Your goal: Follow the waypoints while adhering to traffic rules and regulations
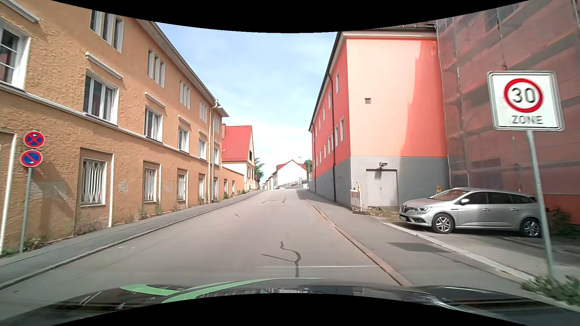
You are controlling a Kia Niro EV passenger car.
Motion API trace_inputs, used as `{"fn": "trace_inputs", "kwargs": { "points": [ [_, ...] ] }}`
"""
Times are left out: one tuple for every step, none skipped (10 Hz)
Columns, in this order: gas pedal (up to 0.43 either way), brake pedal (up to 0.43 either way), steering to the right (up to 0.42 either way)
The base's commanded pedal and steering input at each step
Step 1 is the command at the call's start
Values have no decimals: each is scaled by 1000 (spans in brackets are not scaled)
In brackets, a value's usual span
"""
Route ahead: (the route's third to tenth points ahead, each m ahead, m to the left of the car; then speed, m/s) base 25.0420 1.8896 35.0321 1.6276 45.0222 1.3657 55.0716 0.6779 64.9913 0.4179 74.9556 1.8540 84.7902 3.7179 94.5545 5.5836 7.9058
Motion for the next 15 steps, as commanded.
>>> {"fn": "trace_inputs", "kwargs": {
  "points": [
    [228,0,-16],
    [228,0,-11],
    [220,0,-6],
    [209,0,-5],
    [197,0,-5],
    [197,0,-6],
    [197,0,-3],
    [189,0,-3],
    [189,0,-3],
    [169,0,-3],
    [150,0,-2],
    [150,0,1],
    [150,0,1],
    [150,0,1],
    [150,0,1]
  ]
}}
